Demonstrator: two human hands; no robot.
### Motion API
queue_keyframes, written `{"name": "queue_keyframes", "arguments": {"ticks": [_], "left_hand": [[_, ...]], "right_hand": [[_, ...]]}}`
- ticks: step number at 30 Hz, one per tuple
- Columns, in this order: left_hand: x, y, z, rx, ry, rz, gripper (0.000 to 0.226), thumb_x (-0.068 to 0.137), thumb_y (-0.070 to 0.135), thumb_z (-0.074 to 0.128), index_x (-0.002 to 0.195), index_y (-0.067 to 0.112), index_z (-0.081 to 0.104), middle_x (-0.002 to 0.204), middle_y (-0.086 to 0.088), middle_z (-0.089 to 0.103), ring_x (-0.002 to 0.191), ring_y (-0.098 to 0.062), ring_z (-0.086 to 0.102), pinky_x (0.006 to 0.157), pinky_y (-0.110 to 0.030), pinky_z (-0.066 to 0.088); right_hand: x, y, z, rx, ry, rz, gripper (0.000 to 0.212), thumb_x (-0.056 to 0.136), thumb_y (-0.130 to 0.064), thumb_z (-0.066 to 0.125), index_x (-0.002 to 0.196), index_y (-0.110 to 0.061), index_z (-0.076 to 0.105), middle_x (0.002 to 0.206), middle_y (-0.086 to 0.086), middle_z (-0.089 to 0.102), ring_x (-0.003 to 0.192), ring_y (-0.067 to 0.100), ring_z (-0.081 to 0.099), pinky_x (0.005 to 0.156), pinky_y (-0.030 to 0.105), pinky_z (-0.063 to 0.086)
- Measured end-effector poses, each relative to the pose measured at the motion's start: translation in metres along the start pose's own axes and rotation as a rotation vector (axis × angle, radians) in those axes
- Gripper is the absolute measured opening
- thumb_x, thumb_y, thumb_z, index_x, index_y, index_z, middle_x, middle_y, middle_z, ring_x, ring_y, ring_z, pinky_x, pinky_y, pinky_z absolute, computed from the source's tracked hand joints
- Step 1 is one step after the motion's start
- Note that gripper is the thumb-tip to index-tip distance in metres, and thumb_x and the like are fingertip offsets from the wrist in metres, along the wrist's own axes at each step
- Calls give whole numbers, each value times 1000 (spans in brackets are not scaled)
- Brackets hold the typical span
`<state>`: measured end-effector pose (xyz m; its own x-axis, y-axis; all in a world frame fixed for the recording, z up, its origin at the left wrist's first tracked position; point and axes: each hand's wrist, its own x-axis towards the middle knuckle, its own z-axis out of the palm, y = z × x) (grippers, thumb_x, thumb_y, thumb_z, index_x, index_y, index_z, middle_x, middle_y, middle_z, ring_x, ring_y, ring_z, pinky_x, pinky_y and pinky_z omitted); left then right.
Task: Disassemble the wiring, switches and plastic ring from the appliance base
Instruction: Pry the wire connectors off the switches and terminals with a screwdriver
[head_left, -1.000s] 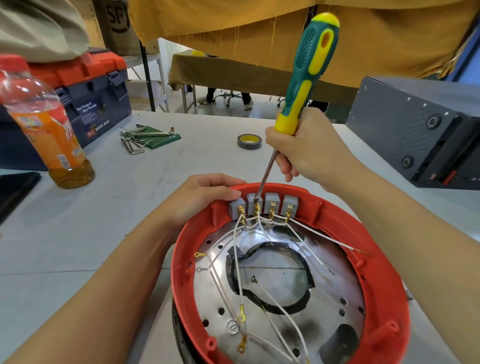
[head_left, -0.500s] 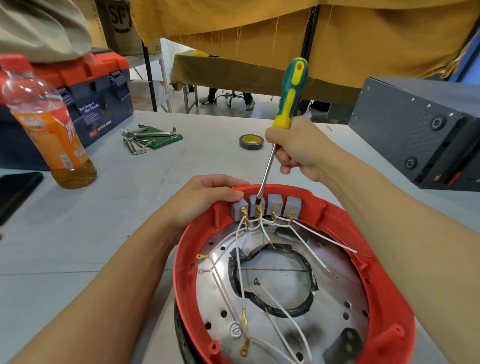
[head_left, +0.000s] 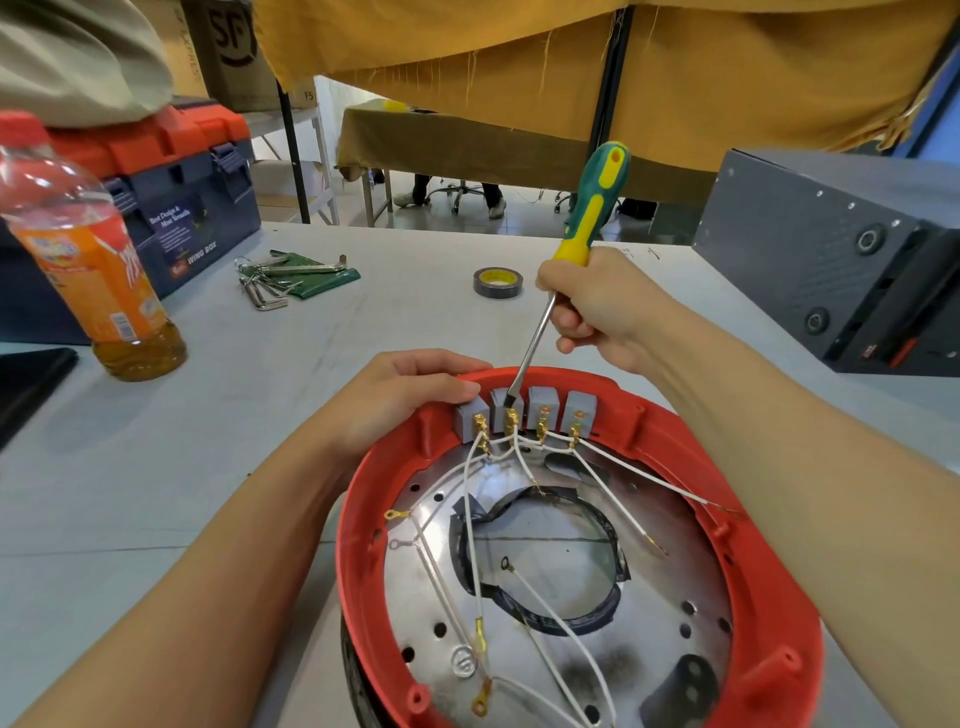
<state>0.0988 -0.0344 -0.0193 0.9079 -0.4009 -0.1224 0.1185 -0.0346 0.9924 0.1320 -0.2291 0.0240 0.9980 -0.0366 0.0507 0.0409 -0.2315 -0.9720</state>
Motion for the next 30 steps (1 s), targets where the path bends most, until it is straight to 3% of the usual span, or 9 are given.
{"name": "queue_keyframes", "arguments": {"ticks": [10,16,30], "left_hand": [[0,0,0,-19,-11,1,22,82,2,62,99,10,73,86,-11,74,66,-17,70,57,-20,54],[-1,1,2,-18,-9,12,22,82,2,61,101,7,71,82,-9,73,63,-14,68,55,-18,52],[-3,2,3,-21,1,4,23,84,2,60,104,7,70,81,-8,73,61,-13,68,54,-18,51]], "right_hand": [[-35,-5,-5,-58,112,-238,26,91,-7,50,65,-8,48,36,0,49,29,12,44,35,18,41],[-51,1,-5,-62,174,-350,36,92,-9,51,56,-15,46,38,1,52,28,15,47,39,25,46],[-61,0,-5,-94,213,-403,37,93,-13,53,57,-16,46,39,2,55,29,16,51,38,17,41]]}}
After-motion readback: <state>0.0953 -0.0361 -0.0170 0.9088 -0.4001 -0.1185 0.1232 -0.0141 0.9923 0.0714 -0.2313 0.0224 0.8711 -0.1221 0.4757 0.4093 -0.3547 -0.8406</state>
